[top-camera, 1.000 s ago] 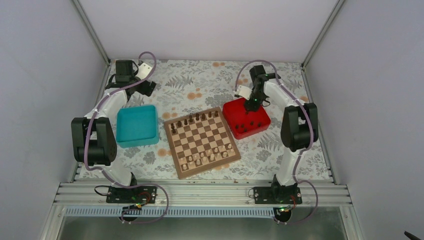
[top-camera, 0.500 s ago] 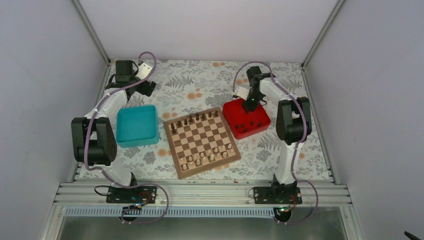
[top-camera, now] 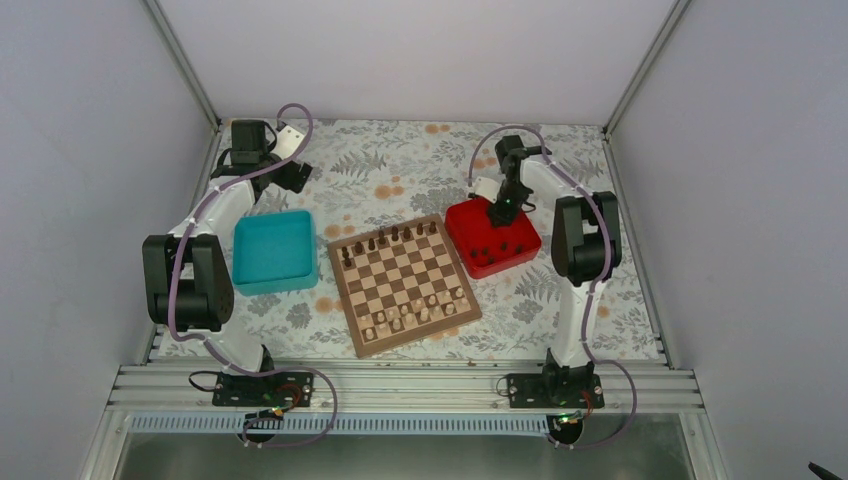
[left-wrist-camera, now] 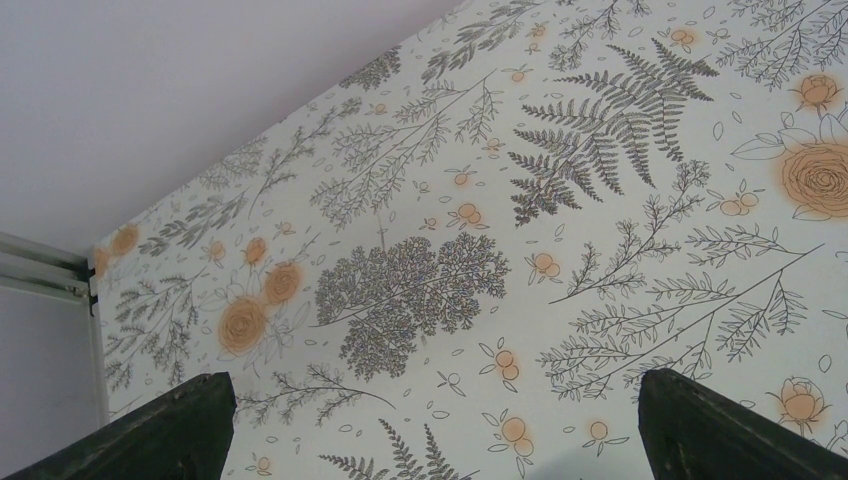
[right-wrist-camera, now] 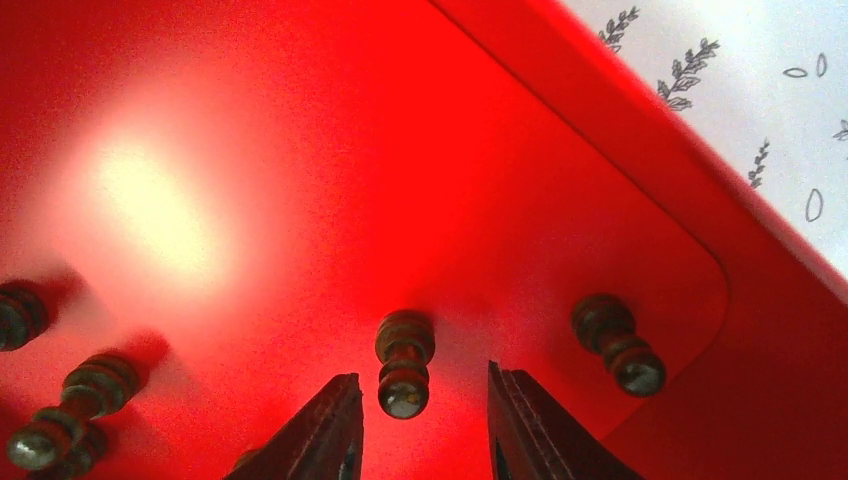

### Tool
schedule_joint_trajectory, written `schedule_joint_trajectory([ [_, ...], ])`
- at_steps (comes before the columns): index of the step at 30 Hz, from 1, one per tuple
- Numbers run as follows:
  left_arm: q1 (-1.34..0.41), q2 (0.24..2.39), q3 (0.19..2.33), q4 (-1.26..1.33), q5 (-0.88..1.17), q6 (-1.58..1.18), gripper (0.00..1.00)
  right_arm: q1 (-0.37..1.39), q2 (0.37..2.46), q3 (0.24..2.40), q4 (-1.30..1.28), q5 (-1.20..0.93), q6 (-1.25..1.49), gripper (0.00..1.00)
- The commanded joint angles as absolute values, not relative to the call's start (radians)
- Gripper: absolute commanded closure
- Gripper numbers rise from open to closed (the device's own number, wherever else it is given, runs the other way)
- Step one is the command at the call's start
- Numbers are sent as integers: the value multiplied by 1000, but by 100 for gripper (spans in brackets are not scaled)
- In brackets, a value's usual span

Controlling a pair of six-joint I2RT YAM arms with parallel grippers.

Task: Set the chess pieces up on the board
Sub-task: Pick up the chess piece from the storage box.

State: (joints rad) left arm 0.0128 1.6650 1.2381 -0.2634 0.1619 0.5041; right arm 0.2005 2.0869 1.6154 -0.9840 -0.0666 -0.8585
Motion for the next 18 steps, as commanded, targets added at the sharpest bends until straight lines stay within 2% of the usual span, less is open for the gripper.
schedule_joint_trajectory([
  [1, 9, 1666, 1231, -244, 173, 498, 0, 192, 2114, 1640, -990, -87, -848, 67],
  [8, 9, 1664, 1229, -245, 174, 499, 0, 191, 2133, 1651, -1007, -93, -848, 78],
  [13, 9, 1662, 1228, -245, 174, 496, 0, 192, 2101, 1660, -1020, -97, -848, 89],
  [18, 9, 1658, 1224, -241, 182, 496, 0, 216, 2039, 1693, -1082, -71, -836, 92],
])
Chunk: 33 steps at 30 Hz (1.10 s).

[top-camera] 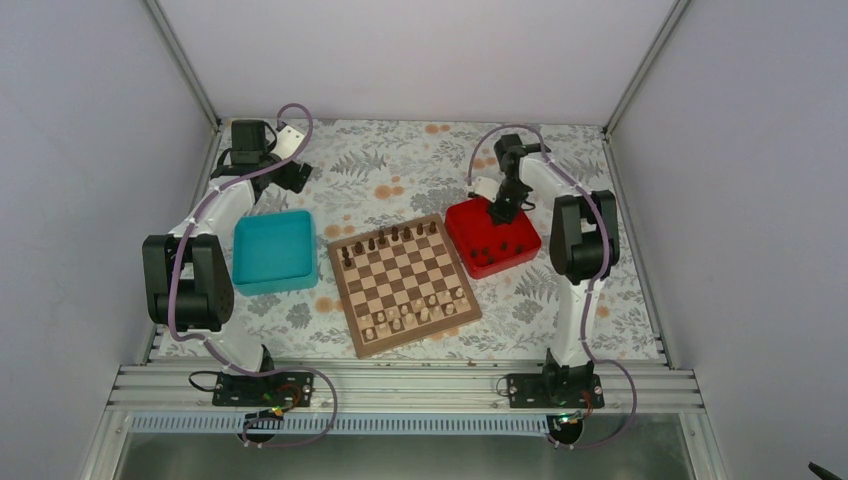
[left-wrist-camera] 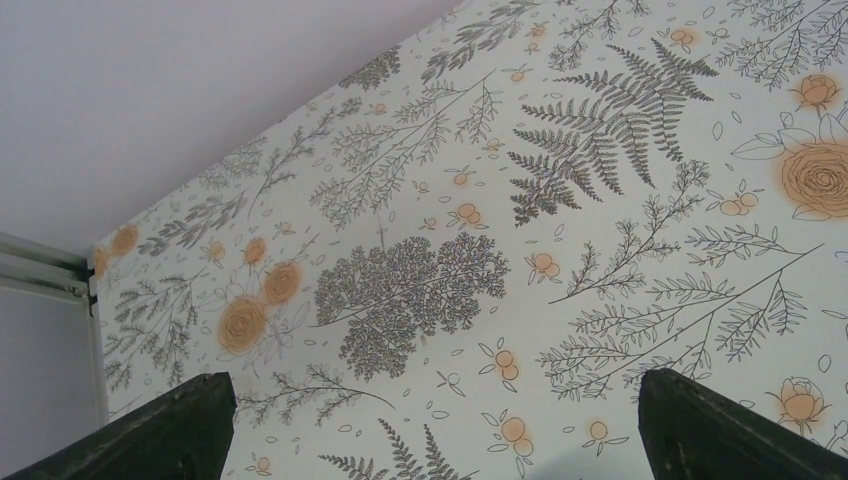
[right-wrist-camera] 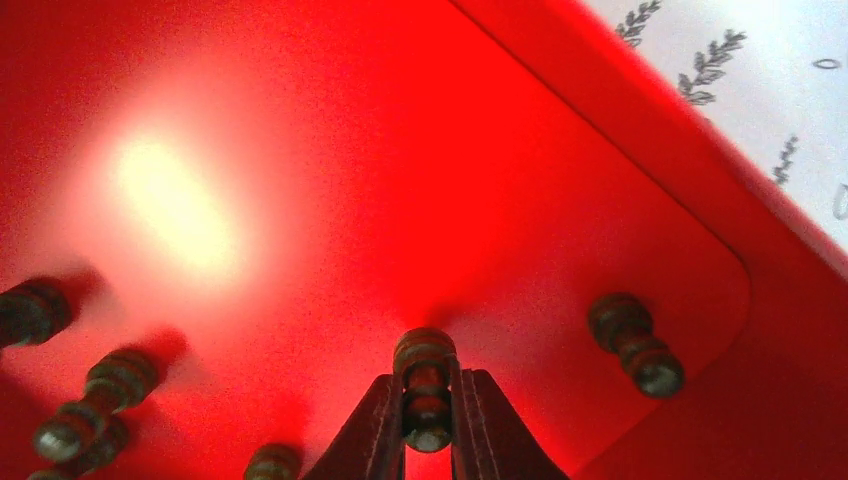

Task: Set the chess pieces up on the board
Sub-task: Pick up the chess piece from the storage box, then place the chess piece on the chessboard.

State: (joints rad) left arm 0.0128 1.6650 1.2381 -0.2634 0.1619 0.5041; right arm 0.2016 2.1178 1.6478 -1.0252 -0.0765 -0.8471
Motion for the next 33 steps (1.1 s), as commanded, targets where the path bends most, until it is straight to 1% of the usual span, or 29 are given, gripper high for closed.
schedule_joint_trajectory([
  [1, 9, 1656, 1225, -242, 185, 496, 0, 230, 2024, 1703, -1096, -61, -835, 93],
  [6, 9, 1652, 1229, -243, 192, 494, 0, 350, 1971, 1812, -1171, -44, -821, 94],
  [10, 8, 1649, 1233, -246, 196, 490, 0, 491, 1974, 1919, -1212, -52, -810, 94],
  [15, 5, 1652, 1241, -253, 187, 485, 0, 669, 2031, 2051, -1241, -67, -811, 94],
  [19, 3, 1648, 1243, -253, 180, 485, 0, 770, 2108, 2124, -1258, -67, -818, 93],
  [24, 2, 1643, 1241, -252, 180, 486, 0, 849, 2184, 2165, -1236, -95, -831, 93],
  [33, 2, 1638, 1238, -252, 190, 486, 0, 912, 2288, 2168, -1202, -175, -841, 92],
])
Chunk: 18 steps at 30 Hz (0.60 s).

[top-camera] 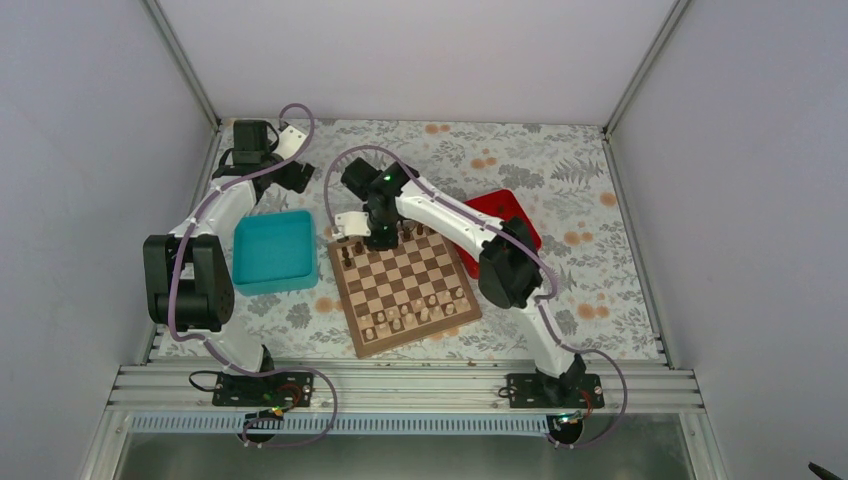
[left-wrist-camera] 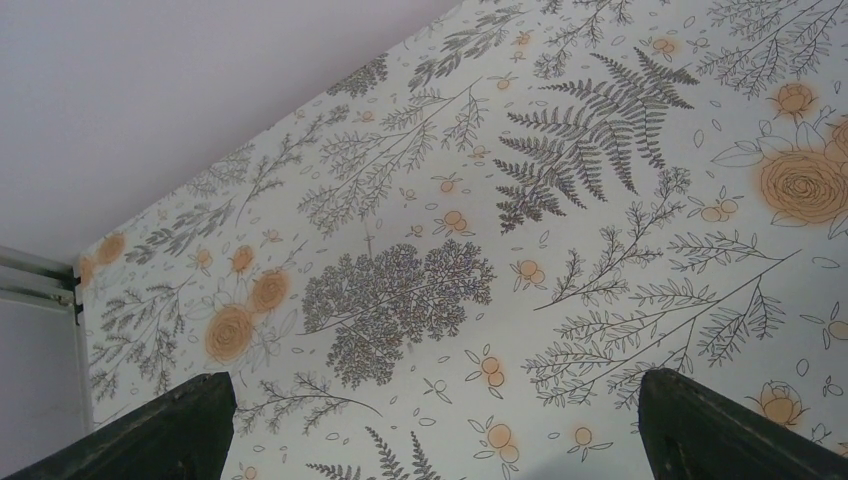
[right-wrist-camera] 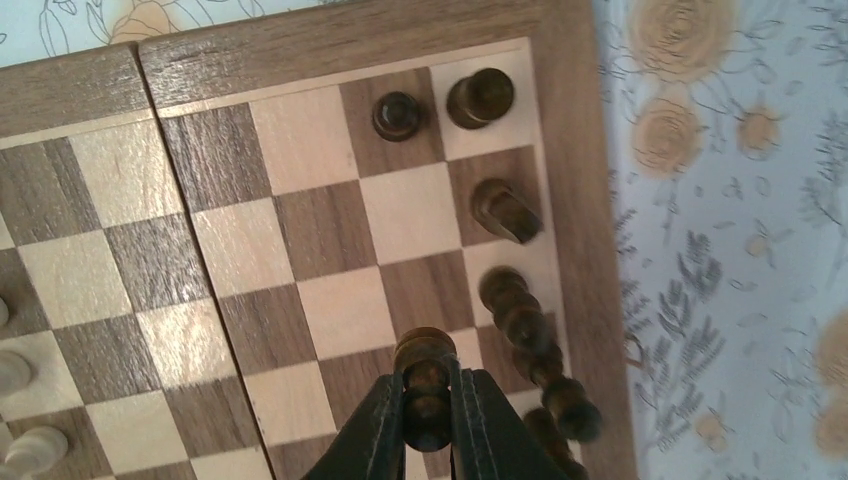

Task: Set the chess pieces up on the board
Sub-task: Place the chess piece on the chessboard.

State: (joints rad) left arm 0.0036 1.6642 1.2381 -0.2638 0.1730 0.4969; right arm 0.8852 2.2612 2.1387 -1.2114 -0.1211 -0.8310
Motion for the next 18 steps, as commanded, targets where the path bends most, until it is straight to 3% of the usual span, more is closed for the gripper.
schedule_joint_trajectory([
  [1, 1, 1639, 1240, -251, 190, 485, 0, 918, 2296, 2168, -1198, -178, -841, 92],
  [18, 0, 1637, 1229, -242, 201, 488, 0, 941, 2398, 2170, -1122, -169, -833, 91],
])
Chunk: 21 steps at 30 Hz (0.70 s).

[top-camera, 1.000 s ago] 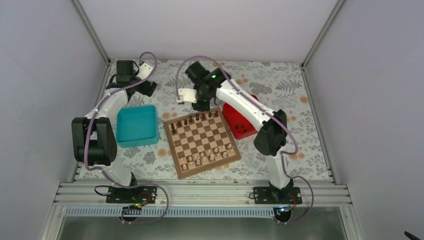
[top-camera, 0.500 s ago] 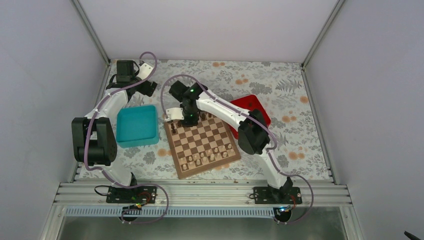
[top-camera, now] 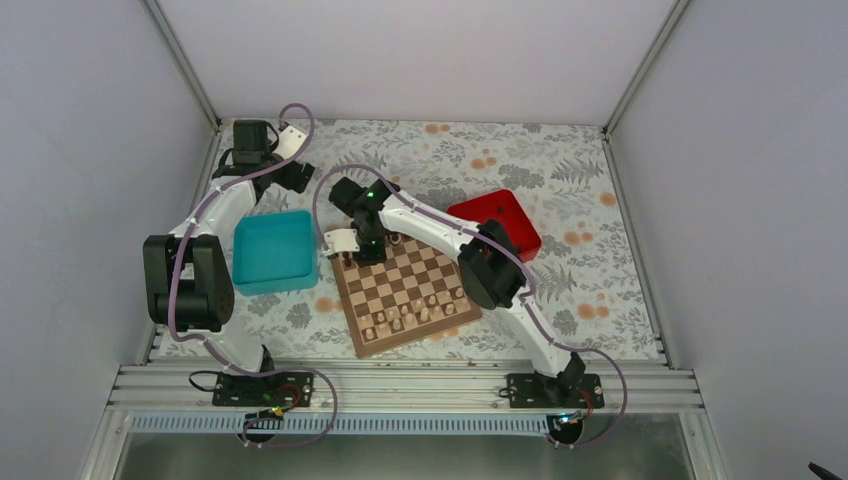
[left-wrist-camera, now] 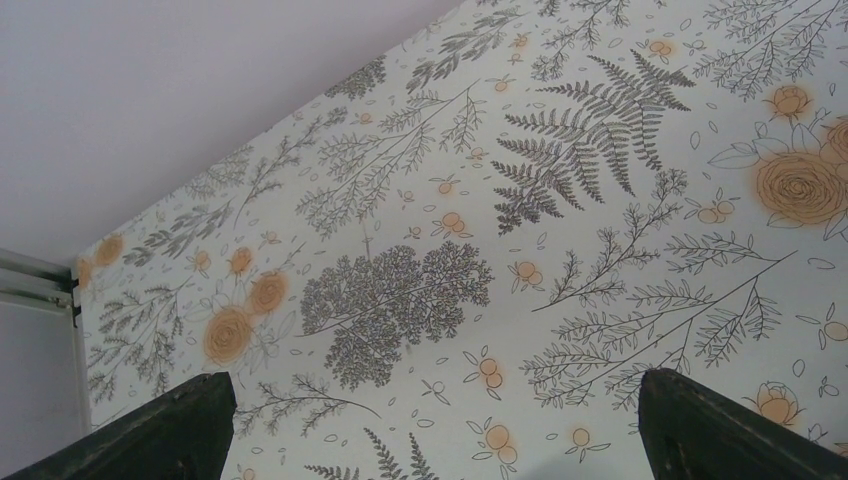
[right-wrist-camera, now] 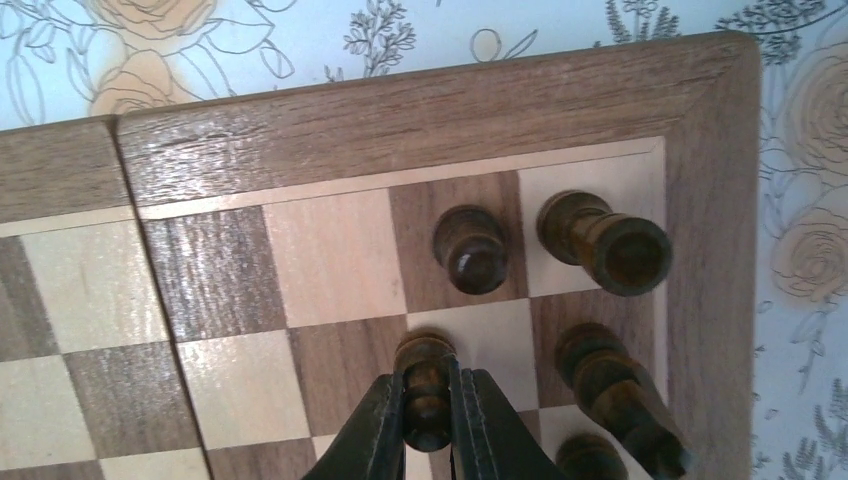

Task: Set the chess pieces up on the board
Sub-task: Place the chess piece on the chessboard.

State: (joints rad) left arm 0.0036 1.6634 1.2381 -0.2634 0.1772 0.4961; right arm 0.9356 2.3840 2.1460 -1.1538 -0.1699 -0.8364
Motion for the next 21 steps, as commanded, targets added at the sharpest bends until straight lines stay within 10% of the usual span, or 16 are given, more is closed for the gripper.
schedule_joint_trajectory([
  [1, 0, 1639, 1230, -242, 202, 489, 0, 940, 2400, 2169, -1122, -166, -833, 91],
  [21, 0, 1641, 1231, -248, 211, 492, 0, 927, 2406, 2182, -1148, -138, -843, 86],
])
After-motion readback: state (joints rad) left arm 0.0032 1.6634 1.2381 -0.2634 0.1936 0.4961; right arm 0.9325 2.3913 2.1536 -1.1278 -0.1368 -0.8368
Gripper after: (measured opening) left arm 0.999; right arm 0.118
